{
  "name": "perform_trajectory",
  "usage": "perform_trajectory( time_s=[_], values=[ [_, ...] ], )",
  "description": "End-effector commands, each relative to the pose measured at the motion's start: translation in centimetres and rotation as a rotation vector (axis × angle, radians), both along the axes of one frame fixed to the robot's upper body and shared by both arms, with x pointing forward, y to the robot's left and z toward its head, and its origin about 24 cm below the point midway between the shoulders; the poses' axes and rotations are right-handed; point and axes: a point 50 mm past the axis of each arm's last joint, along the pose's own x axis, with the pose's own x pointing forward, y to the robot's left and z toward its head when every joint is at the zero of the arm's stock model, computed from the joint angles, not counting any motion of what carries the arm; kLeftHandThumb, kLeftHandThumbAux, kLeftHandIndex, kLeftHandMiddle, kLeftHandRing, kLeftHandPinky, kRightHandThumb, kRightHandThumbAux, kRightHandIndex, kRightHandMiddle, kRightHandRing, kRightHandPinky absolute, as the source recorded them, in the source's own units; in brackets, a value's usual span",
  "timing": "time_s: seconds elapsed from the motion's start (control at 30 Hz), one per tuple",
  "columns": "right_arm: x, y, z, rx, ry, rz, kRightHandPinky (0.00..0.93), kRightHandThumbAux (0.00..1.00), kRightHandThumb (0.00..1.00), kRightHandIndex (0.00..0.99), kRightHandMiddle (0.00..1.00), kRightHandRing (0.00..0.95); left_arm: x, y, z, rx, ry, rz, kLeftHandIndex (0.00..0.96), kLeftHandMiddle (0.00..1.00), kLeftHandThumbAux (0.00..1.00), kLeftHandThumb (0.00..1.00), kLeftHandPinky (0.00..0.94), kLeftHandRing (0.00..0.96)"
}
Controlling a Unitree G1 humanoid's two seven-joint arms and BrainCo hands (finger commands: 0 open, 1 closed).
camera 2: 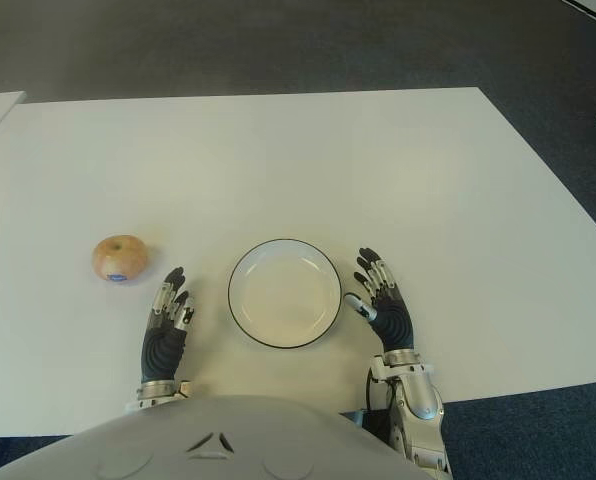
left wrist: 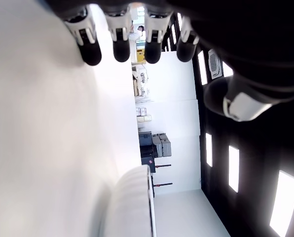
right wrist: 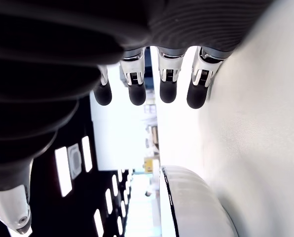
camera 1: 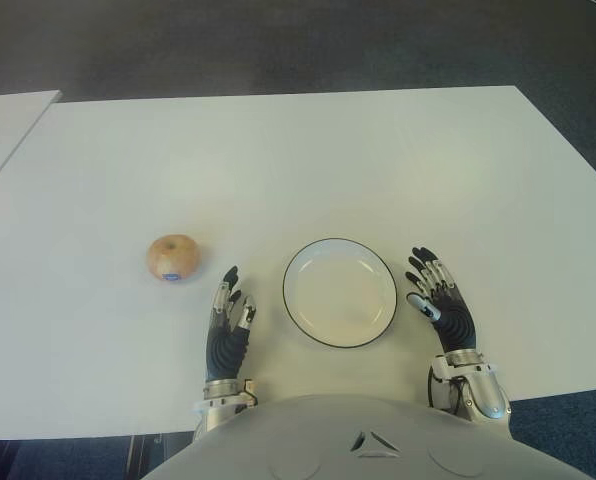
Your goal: Put the apples into the plate.
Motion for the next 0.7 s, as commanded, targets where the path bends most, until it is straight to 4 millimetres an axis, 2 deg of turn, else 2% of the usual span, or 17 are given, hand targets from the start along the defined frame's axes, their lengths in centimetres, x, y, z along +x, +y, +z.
perform_trajectory(
  time_s=[0.03,0.7],
  values=[
    [-1.92,0.06,-2.6,0.011,0.189,-0.018,0.025,0.622,0.19,0.0,0.041,0.012,-0.71,-0.05,-1.21,0.007,0.091,-0.008,0.0,0.0,0.423,0.039,0.031,0.0],
    [-1.9,0.1,-2.68,0.014,0.191,-0.019,0.024,0.623,0.184,0.0,0.041,0.013,-0.61,0.1,-1.37,-0.014,0.092,-0.007,0.008,0.003,0.407,0.038,0.033,0.0]
  ],
)
